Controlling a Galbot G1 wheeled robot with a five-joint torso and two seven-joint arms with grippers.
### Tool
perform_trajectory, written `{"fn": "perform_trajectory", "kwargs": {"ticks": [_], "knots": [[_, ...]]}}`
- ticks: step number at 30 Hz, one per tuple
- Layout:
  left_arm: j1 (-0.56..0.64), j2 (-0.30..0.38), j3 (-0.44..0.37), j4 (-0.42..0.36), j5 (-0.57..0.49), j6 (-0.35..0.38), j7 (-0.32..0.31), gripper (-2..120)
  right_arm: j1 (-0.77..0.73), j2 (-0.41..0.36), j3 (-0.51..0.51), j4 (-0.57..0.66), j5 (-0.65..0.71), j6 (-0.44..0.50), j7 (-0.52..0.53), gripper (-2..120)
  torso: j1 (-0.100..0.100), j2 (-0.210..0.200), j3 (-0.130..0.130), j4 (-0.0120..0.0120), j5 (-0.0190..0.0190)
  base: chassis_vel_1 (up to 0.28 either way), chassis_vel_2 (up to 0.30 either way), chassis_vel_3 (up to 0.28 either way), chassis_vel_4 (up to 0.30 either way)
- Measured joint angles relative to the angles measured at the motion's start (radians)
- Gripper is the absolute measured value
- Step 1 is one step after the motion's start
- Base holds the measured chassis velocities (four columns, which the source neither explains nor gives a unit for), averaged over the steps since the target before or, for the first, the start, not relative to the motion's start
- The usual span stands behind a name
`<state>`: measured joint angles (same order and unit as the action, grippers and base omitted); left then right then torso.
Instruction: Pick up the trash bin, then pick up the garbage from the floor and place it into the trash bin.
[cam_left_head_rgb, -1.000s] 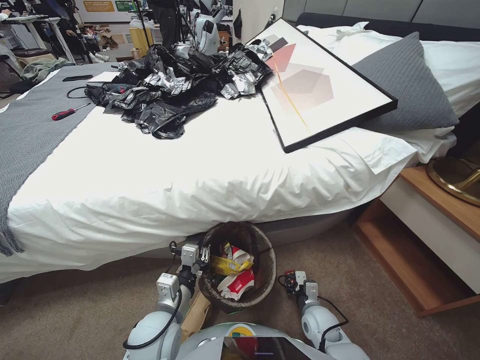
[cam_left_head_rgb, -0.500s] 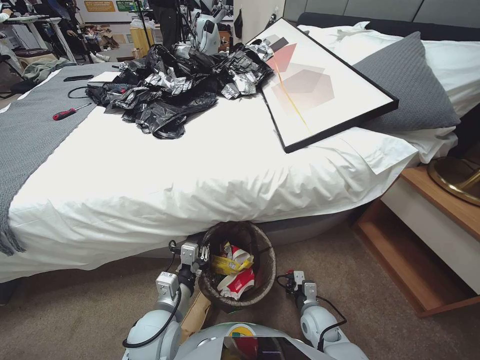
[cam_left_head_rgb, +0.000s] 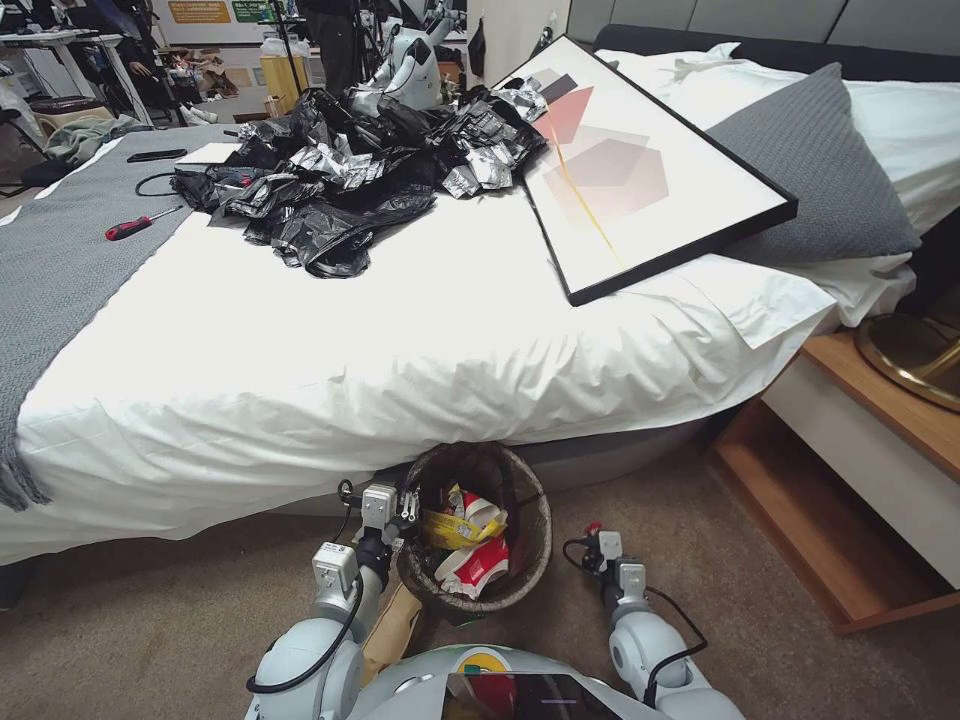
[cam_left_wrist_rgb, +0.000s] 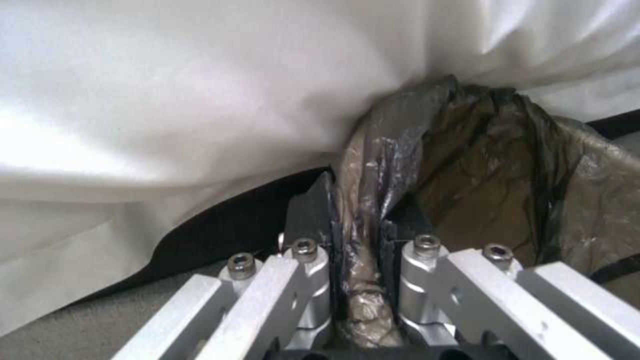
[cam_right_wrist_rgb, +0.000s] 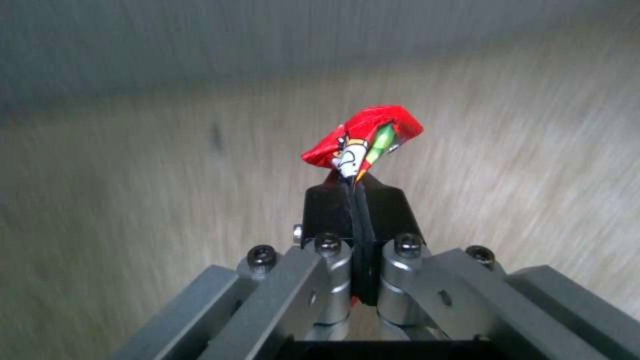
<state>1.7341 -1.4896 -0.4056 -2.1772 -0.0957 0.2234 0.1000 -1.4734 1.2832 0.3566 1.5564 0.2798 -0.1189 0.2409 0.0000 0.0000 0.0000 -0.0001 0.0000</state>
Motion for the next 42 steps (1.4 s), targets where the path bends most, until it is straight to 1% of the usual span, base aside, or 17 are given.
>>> {"fn": "perform_trajectory", "kwargs": {"ticks": [1,3,4,5,6,9,11,12,13,14,16,17,21,24,30,33,42], "knots": [[0.0,0.0,-0.001,0.001,0.0,0.0,0.0,8,-0.019,0.003,0.013,0.042,-0.039,0.04,0.004,0,0.0,0.0,0.0,0.0,-0.0001,0.0,0.0,0.0,0.0],[0.0,0.0,-0.001,0.002,-0.001,0.001,-0.001,8,-0.03,0.006,0.02,0.065,-0.066,0.068,0.009,0,0.0,0.0,0.0,0.0,0.0,0.0,0.0,0.0,0.0],[-0.001,0.001,-0.001,0.003,-0.001,0.001,-0.001,8,-0.056,0.015,0.044,0.128,-0.153,0.158,0.016,0,0.0,0.0,0.0,-0.0001,0.0,0.0,0.0,0.0,0.0],[-0.002,0.001,-0.001,0.004,-0.001,0.003,-0.001,8,-0.068,0.018,0.055,0.167,-0.187,0.204,0.016,0,0.0,0.0,0.0,0.0001,-0.0002,0.0,0.0,0.0,0.0],[-0.002,0.001,-0.001,0.004,-0.001,0.003,-0.001,8,-0.068,0.018,0.055,0.167,-0.187,0.204,0.016,0,0.0,0.0,0.0,0.0001,-0.0002,0.0,0.0,0.0,0.0],[-0.004,0.001,0.0,0.006,-0.001,0.005,-0.002,8,-0.101,0.024,0.081,0.29,-0.221,0.374,-0.045,0,0.0,0.0,0.0,0.0,0.0,0.0,0.0,0.0,0.0],[-0.004,0.001,0.0,0.006,-0.001,0.006,-0.002,8,-0.103,0.024,0.085,0.303,-0.221,0.39,-0.059,0,0.0,0.0,0.0,0.0,0.0,0.0,0.0,0.0,0.0],[-0.003,0.001,0.001,0.007,0.0,0.006,-0.003,8,-0.116,0.026,0.105,0.367,-0.211,0.487,-0.162,0,0.0,0.0,0.0,0.0003,-0.0001,0.0,0.0,0.0,0.0],[-0.002,0.001,0.002,0.008,0.0,0.006,-0.003,8,-0.121,0.025,0.116,0.404,-0.194,0.547,-0.239,0,0.0,0.0,0.0,0.0001,0.0,0.0,0.0,0.0,0.0],[-0.002,0.001,0.002,0.008,0.0,0.006,-0.003,8,-0.121,0.025,0.116,0.404,-0.194,0.547,-0.239,0,0.0,0.0,0.0,0.0001,0.0,0.0,0.0,0.0,0.0],[-0.002,0.001,0.003,0.008,0.002,0.007,-0.003,8,-0.132,0.021,0.128,0.509,-0.109,0.661,-0.449,0,0.0,0.0,0.0,0.0004,-0.0001,0.0,0.0,0.0,0.0],[-0.002,0.0,0.004,0.008,0.002,0.008,-0.003,8,-0.141,0.017,0.122,0.54,-0.074,0.676,-0.501,0,0.0,0.0,0.0,0.0002,-0.0001,0.0,0.0,0.0,0.0],[-0.004,0.0,0.007,0.01,0.003,0.009,-0.003,8,-0.176,0.003,0.076,0.602,-0.015,0.684,-0.619,0,0.0,0.0,0.0,0.0,-0.0001,0.0,0.0,0.0,0.0],[-0.005,0.0,0.009,0.012,0.003,0.009,-0.003,8,-0.196,-0.006,0.029,0.601,-0.018,0.68,-0.652,0,0.0,0.0,0.0,0.0,0.0,0.0,0.0,0.0,0.0],[-0.005,0.0,0.01,0.013,0.003,0.009,-0.003,8,-0.201,-0.022,-0.056,0.541,-0.045,0.666,-0.651,0,0.0,0.0,0.0,0.0001,0.0,0.0,0.0,0.0,0.0],[-0.006,0.0,0.012,0.015,0.004,0.009,-0.003,8,-0.186,-0.023,-0.109,0.471,-0.084,0.663,-0.634,0,0.0,0.0,0.0,0.0002,0.0001,0.0,0.0,0.0,0.0],[-0.009,-0.002,0.013,0.017,0.005,0.01,-0.003,8,-0.19,-0.017,-0.147,0.408,-0.117,0.664,-0.608,0,0.0,0.0,0.0,0.0002,0.0,0.0,0.0,0.0,0.0]]}}
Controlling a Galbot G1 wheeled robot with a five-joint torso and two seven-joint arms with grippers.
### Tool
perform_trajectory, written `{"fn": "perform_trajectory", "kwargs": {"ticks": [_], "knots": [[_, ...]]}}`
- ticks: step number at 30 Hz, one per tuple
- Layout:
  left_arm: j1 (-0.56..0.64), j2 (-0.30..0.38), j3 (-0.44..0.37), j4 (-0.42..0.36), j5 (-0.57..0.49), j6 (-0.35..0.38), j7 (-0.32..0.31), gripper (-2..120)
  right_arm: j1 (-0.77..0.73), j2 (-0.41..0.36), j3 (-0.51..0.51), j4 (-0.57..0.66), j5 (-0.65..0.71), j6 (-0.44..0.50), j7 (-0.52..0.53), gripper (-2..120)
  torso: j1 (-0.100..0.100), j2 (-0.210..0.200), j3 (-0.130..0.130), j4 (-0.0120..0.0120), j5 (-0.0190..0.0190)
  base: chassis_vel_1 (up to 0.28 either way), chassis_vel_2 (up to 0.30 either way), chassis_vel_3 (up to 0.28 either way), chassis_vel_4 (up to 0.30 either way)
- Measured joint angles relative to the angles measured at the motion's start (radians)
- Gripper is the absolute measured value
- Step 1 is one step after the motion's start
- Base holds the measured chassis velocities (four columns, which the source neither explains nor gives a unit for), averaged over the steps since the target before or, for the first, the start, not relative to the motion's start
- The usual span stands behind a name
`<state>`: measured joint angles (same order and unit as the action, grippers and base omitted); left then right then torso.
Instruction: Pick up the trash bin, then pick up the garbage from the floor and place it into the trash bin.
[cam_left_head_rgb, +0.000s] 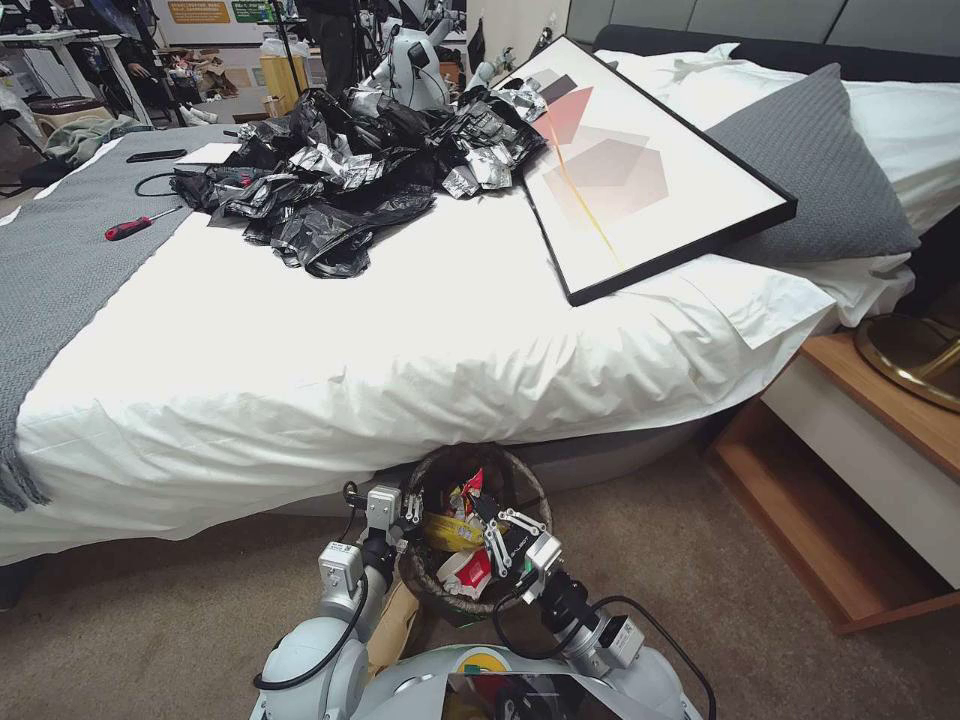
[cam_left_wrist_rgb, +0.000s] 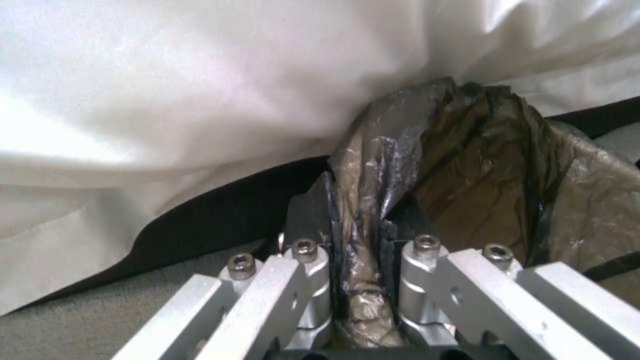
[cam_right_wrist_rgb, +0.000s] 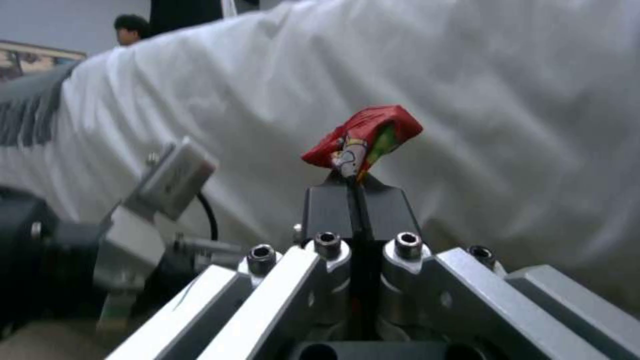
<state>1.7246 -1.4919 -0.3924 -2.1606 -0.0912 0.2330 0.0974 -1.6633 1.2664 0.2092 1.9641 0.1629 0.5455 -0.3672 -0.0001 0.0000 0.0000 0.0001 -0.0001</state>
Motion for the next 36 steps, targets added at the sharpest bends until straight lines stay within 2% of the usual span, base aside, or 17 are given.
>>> {"fn": "perform_trajectory", "kwargs": {"ticks": [4,7,8,9,11,13,15,18,21,23,25,30,33,34,36], "knots": [[0.0,-0.001,0.0,0.0,0.0,0.001,0.001,8,-0.003,0.002,-0.002,-0.02,-0.022,0.003,0.006,7,0.0,0.0,0.0,-0.0001,0.0,0.0,0.0,0.0,0.0],[0.0,-0.001,0.0,0.0,0.002,0.001,0.003,8,-0.003,0.002,0.0,-0.023,-0.028,0.004,0.009,22,0.0,0.0,0.0,-0.0001,0.0001,0.0,0.0,0.0,0.0],[0.0,-0.002,0.001,0.002,0.002,0.001,0.003,8,-0.004,0.003,0.002,-0.022,-0.03,0.004,0.009,34,0.0,0.0,0.0,-0.0001,0.0,0.0,0.0,0.0,0.0],[0.0,-0.002,0.001,0.002,0.002,0.001,0.003,8,-0.004,0.003,0.002,-0.022,-0.03,0.004,0.009,34,0.0,0.0,0.0,-0.0001,0.0,0.0,0.0,0.0,0.0],[-0.001,-0.003,0.001,0.002,0.003,0.001,0.004,8,-0.006,0.004,0.002,-0.02,-0.033,0.005,0.012,47,0.0,0.0,0.0,-0.0001,0.0,0.0,0.0,0.0,0.0],[-0.001,-0.003,0.001,0.002,0.003,0.001,0.004,8,-0.006,0.004,0.002,-0.02,-0.034,0.005,0.014,47,0.0,0.0,0.0,-0.0001,0.0,0.0,0.0,0.0,0.0],[-0.001,-0.004,0.001,0.003,0.003,0.001,0.004,8,-0.006,0.005,0.003,-0.019,-0.036,0.005,0.016,60,0.0,0.0,0.0,-0.0001,0.0,0.0,0.0,0.0,0.0],[-0.001,-0.004,0.001,0.003,0.004,0.001,0.004,8,-0.006,0.006,0.004,-0.017,-0.038,0.005,0.017,67,0.0,0.0,0.0,-0.0001,0.0001,0.0,0.0,0.0,0.0],[-0.002,-0.004,0.002,0.003,0.004,0.001,0.005,8,-0.008,0.006,0.005,-0.015,-0.041,0.006,0.018,85,0.0,0.0,0.0,-0.0001,0.0001,0.0,0.0,0.0,0.0],[-0.001,-0.004,0.002,0.003,0.004,0.001,0.005,8,-0.009,0.006,0.007,-0.012,-0.042,0.007,0.018,86,0.0,0.0,0.0,-0.0001,0.0001,0.0,0.0,0.0,0.0],[0.0,-0.004,0.002,0.002,0.004,0.001,0.005,8,-0.012,0.007,0.011,0.002,-0.044,0.009,0.023,97,0.0,0.0,0.0,-0.0001,0.0001,0.0,0.0,0.0,0.0],[0.002,-0.003,0.001,-0.001,0.005,0.001,0.005,8,-0.015,0.016,0.024,0.056,-0.058,0.007,0.073,100,0.0,0.0,0.0,-0.0001,0.0,0.0,0.0,0.0,0.0],[0.004,-0.001,-0.004,-0.003,0.005,0.001,0.004,8,-0.024,0.033,0.048,0.152,-0.063,-0.021,0.204,100,0.0,0.0,0.0,-0.0001,0.0,0.0,0.0,0.0,0.0],[0.004,-0.001,-0.004,-0.003,0.005,0.001,0.004,8,-0.024,0.033,0.048,0.152,-0.063,-0.021,0.204,100,0.0,0.0,0.0,-0.0001,0.0,0.0,0.0,0.0,0.0],[0.006,0.0,-0.007,-0.005,0.004,0.0,0.004,8,-0.03,0.043,0.079,0.207,-0.064,-0.023,0.283,100,0.0,0.0,0.0,-0.0001,0.0,0.0,0.0,0.0,0.0]]}}
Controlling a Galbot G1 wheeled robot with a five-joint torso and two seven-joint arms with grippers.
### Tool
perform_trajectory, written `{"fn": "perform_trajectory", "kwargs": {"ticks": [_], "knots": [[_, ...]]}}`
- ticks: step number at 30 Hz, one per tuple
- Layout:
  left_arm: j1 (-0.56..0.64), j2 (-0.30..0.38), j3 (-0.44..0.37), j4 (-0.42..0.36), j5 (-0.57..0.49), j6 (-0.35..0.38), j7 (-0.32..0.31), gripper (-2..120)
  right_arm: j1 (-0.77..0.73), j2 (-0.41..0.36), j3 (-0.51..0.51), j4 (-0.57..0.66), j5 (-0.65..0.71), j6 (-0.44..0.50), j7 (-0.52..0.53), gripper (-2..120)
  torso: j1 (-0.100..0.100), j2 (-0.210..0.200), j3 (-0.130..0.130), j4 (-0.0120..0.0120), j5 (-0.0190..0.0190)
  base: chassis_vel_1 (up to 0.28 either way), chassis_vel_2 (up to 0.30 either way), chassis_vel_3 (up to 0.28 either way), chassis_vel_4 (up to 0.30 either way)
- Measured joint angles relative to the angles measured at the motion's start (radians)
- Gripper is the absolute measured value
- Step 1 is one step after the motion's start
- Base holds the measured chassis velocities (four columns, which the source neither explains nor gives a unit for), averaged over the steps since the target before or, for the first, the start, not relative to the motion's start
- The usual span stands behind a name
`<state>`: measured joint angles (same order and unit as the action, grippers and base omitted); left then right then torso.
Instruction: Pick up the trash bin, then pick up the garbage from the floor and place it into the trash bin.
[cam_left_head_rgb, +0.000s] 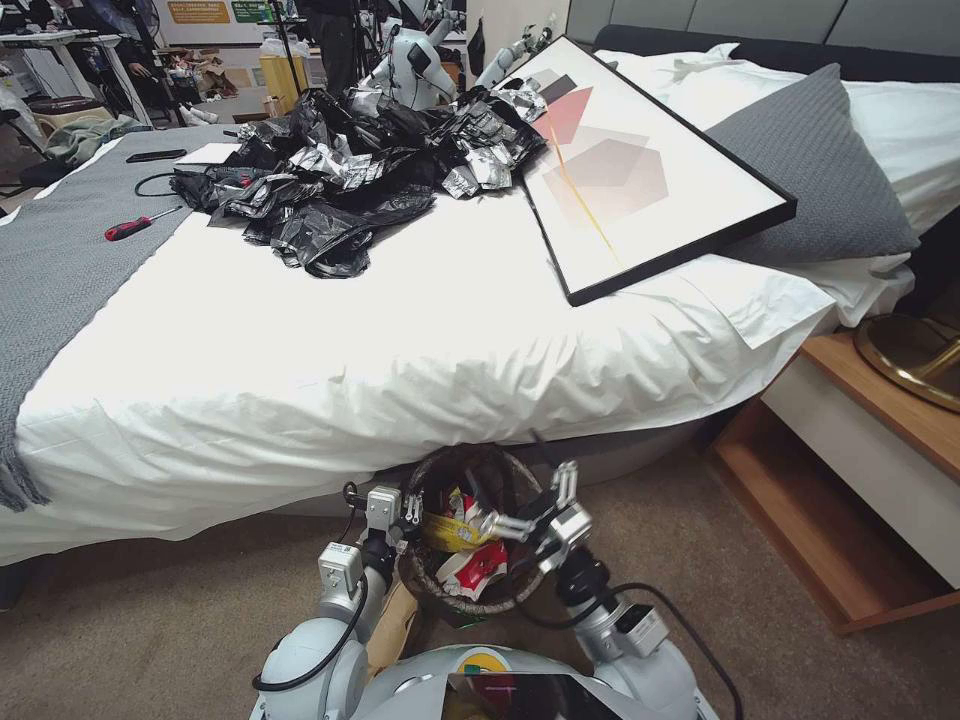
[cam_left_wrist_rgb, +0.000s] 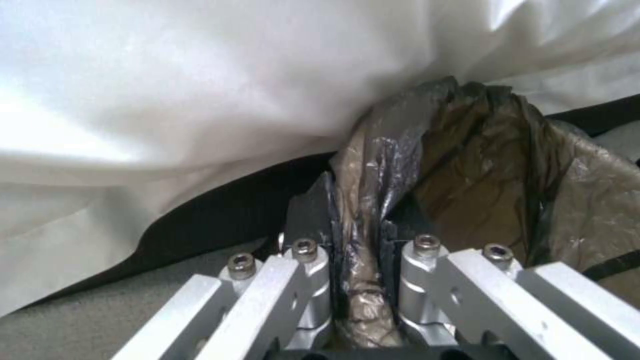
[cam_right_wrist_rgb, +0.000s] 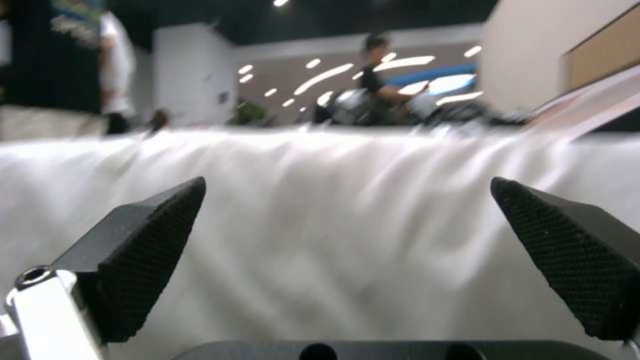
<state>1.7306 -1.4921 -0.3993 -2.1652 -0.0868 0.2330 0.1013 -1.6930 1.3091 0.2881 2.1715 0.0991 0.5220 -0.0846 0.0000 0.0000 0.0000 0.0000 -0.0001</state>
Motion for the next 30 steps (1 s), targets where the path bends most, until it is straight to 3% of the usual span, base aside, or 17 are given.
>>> {"fn": "perform_trajectory", "kwargs": {"ticks": [5,9,19,30], "knots": [[0.004,0.002,-0.007,-0.003,-0.003,-0.002,-0.001,8,-0.037,0.019,0.088,0.046,-0.044,0.047,0.111,100,0.0,0.0,0.0,-0.0001,0.0,0.0,0.0,0.0,0.0],[0.004,0.001,-0.007,-0.005,-0.004,-0.003,-0.001,8,-0.059,0.041,0.136,-0.016,-0.055,0.091,0.156,100,0.0,0.0,0.0,0.0002,0.0003,0.0,0.0,0.0,0.0],[0.01,0.004,-0.011,-0.014,-0.006,-0.004,-0.003,8,-0.061,0.076,0.149,-0.181,-0.066,0.157,0.159,100,0.0,0.0,0.0,0.0,0.0002,0.0,0.0,0.0,0.0],[0.012,0.003,-0.01,-0.015,-0.004,-0.005,-0.004,8,-0.049,0.081,0.148,-0.207,-0.072,0.165,0.16,100,0.0,0.0,0.0,0.0001,0.0002,0.01,-0.006,-0.005,0.01]]}}
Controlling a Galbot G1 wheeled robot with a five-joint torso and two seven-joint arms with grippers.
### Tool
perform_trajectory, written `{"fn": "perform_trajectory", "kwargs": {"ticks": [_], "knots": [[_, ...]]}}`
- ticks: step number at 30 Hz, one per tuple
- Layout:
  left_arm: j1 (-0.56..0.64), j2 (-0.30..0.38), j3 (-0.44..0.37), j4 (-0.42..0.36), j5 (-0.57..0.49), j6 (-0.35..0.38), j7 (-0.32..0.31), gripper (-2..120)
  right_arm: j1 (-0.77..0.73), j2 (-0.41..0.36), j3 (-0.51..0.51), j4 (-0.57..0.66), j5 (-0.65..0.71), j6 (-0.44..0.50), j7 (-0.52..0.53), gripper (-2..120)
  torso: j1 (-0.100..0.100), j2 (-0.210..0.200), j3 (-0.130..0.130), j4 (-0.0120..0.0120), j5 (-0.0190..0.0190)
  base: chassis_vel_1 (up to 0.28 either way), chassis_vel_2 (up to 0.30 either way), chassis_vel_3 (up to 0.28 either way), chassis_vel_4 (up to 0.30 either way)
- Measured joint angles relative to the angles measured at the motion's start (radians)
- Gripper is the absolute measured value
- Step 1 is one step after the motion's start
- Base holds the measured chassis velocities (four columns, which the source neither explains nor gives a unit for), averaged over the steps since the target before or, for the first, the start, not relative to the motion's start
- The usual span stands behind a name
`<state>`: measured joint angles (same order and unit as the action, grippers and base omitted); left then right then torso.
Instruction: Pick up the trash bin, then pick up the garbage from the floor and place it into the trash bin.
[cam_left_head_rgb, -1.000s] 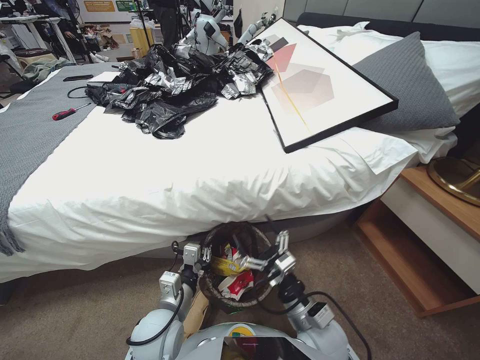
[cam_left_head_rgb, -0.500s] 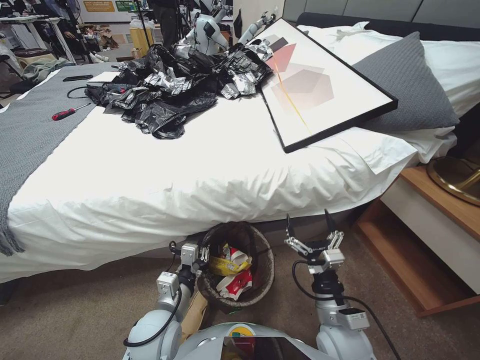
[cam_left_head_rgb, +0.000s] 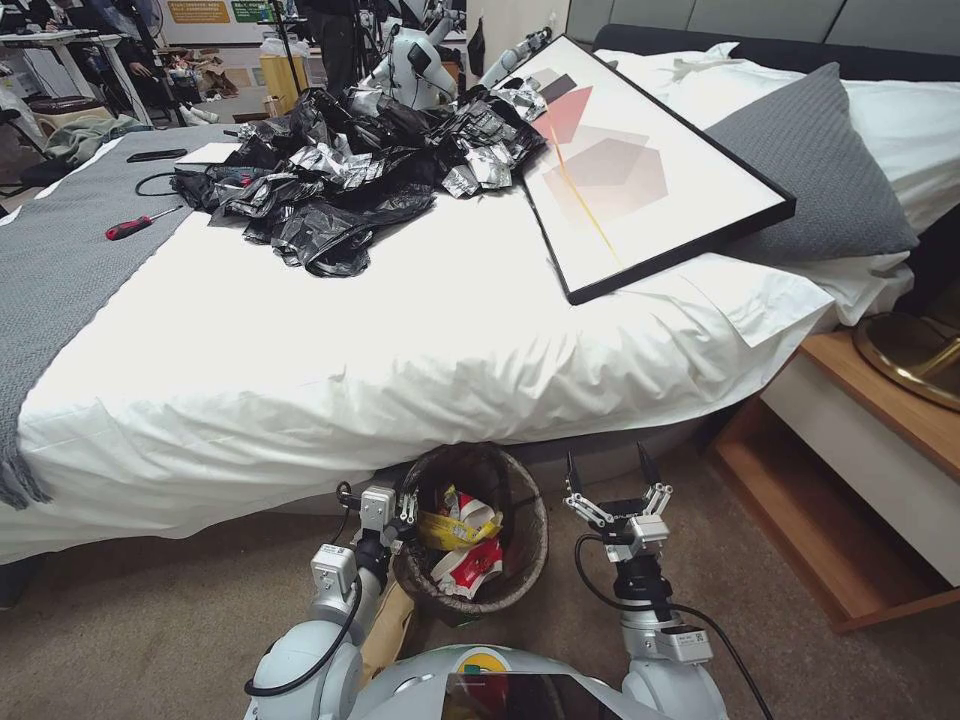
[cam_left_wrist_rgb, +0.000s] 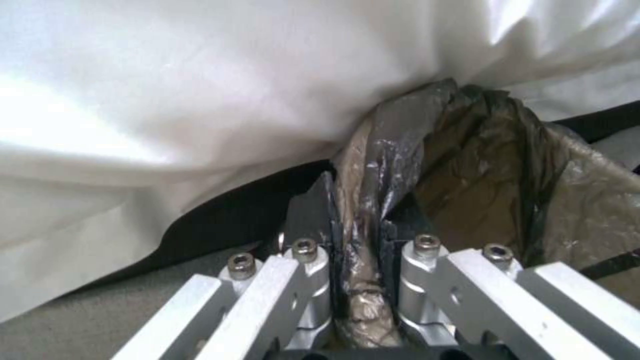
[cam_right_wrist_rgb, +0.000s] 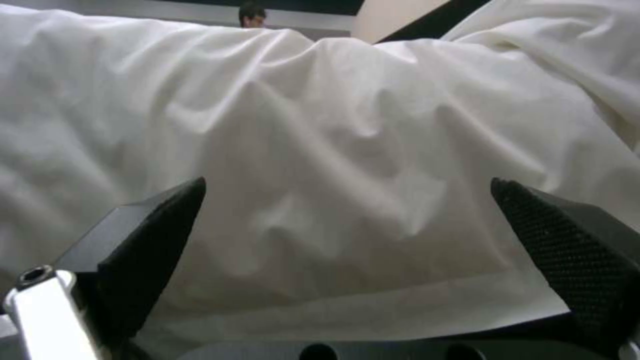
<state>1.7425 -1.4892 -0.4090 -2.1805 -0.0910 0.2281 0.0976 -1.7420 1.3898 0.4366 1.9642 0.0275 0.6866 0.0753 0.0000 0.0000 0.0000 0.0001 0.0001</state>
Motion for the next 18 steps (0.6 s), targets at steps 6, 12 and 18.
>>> {"fn": "perform_trajectory", "kwargs": {"ticks": [6,12,18], "knots": [[-0.001,-0.001,0.001,-0.002,0.001,0.0,0.0,8,0.005,0.001,0.002,-0.005,0.0,0.004,0.001,100,0.0,0.0,0.0,-0.0001,0.0,0.107,-0.094,-0.099,0.118],[-0.001,-0.002,0.002,-0.002,0.002,0.0,0.0,8,0.006,0.001,0.003,-0.005,0.0,0.005,0.002,100,0.0,0.0,0.0,0.0,-0.0001,0.14,-0.116,-0.112,0.132],[0.0,-0.003,0.001,-0.003,0.003,-0.001,-0.001,8,0.008,0.001,0.003,-0.005,0.0,0.006,0.002,100,0.0,0.0,0.0,0.0,-0.0002,0.019,-0.013,-0.02,0.015]]}}
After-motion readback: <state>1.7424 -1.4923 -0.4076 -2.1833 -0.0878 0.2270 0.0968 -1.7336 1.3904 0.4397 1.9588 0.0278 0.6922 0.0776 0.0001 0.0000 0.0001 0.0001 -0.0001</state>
